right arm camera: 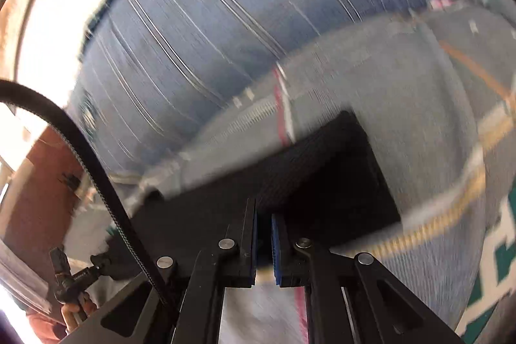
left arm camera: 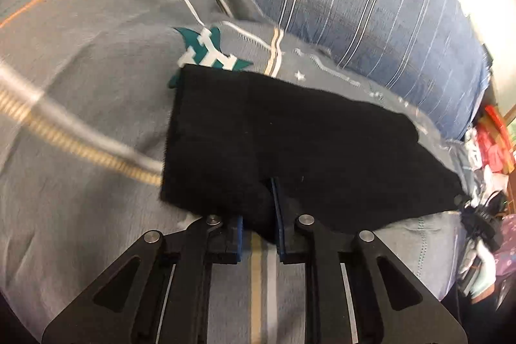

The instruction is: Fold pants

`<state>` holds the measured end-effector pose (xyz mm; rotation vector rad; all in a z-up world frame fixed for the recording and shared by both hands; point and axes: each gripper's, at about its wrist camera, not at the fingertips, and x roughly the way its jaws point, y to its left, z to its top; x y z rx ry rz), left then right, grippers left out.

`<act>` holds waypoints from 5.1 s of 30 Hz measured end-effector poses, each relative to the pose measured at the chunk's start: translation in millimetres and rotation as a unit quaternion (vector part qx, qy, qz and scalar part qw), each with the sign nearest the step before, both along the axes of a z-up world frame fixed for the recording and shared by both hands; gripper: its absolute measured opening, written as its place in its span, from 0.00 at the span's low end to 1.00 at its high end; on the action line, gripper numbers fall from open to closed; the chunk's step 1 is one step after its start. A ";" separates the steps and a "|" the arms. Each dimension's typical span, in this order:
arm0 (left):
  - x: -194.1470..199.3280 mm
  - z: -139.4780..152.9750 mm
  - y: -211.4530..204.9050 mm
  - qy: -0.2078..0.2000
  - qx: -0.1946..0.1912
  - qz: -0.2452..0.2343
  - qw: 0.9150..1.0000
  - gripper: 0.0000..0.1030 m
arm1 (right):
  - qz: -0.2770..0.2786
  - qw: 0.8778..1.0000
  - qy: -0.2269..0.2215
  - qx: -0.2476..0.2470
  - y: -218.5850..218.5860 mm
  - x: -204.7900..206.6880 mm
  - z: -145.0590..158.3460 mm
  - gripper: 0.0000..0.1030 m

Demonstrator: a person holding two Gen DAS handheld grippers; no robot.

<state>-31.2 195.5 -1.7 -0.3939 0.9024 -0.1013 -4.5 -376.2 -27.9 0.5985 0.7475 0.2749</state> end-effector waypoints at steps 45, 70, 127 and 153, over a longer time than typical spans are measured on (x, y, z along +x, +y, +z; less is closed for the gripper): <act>97.7 22.6 -312.1 0.003 -0.029 -0.303 0.953 0.57 | 0.009 0.981 -0.020 -0.192 -29.2 56.4 34.6 0.06; 29.6 29.7 -18.7 -0.024 -0.021 -0.014 0.999 0.57 | 0.302 0.953 0.005 0.019 176.2 145.8 25.1 0.41; 15.1 43.0 -194.0 -0.076 0.114 -0.113 0.984 0.57 | 0.109 0.987 -0.024 -0.114 44.2 -11.5 22.9 0.53; 63.6 39.4 -287.6 -0.031 0.064 -0.242 0.968 0.57 | 0.040 0.996 -0.002 -0.079 -14.2 -27.3 1.8 0.55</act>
